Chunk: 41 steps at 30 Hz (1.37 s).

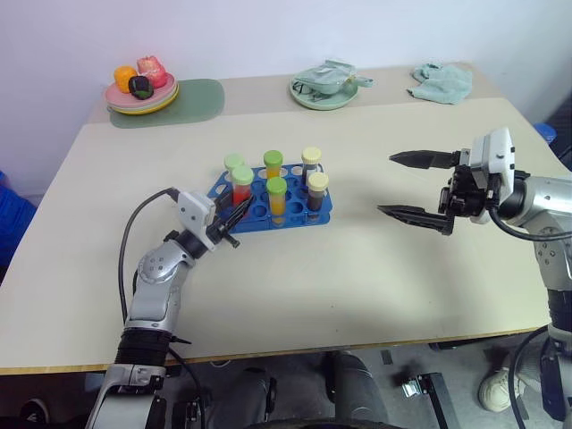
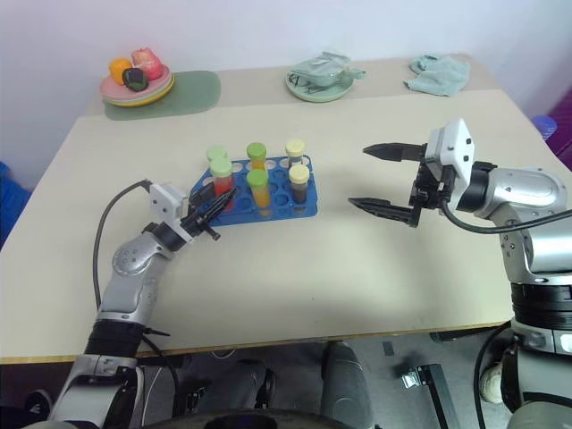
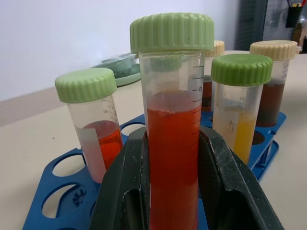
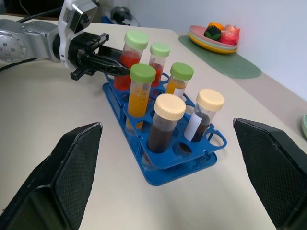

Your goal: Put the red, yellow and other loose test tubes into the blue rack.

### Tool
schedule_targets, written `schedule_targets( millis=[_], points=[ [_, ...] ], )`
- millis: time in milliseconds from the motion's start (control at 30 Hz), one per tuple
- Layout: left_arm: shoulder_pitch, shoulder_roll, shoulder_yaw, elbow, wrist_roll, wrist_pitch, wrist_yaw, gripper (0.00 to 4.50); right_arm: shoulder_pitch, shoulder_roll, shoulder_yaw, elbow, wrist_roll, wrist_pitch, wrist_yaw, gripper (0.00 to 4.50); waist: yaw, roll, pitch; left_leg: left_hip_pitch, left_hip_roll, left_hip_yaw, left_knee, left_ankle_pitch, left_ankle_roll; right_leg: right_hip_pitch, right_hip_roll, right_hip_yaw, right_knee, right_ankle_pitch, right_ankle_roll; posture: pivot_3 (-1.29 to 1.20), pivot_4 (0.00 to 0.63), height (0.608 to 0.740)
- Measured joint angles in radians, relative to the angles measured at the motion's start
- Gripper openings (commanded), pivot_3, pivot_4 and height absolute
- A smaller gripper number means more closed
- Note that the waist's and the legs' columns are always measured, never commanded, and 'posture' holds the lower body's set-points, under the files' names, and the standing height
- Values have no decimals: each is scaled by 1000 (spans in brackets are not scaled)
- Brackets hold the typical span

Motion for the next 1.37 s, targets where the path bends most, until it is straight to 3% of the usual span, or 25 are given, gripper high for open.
schedule_targets(
  millis=[200,233,567,833,1033,1367],
  points=[
    [21,13,14,3,-20,-13,-30,4290,-2,0,1,9,-2,-3,6,4500,-1,0,0,0,0,0,0,0,0,0,0,0,0,0,0,0,150,740],
    [22,24,24,-2,-30,-15,-43,4456,-6,0,3,17,-4,-8,8,4500,-1,0,0,0,0,0,0,0,0,0,0,0,0,0,0,0,150,740],
    [140,219,165,-164,-202,53,-176,4456,-46,10,30,107,-21,-56,46,4500,-2,0,0,0,1,0,-1,0,0,-1,1,0,0,0,0,0,150,740],
    [236,525,273,-277,-433,408,-371,4456,23,2,22,138,-6,-45,97,4500,0,0,1,-1,1,0,-1,-1,2,-1,1,-1,1,0,0,0,150,740],
    [142,602,297,-252,-422,441,-438,4456,81,4,7,95,-10,-39,49,4500,-4,1,1,0,1,0,-1,-1,1,-1,1,0,1,0,0,0,150,740],
    [56,558,243,-143,-336,400,-497,4456,111,-37,-7,55,-17,-18,19,4500,-2,1,1,-1,1,1,-1,-1,1,-1,1,0,1,0,0,0,150,740]
  ],
)
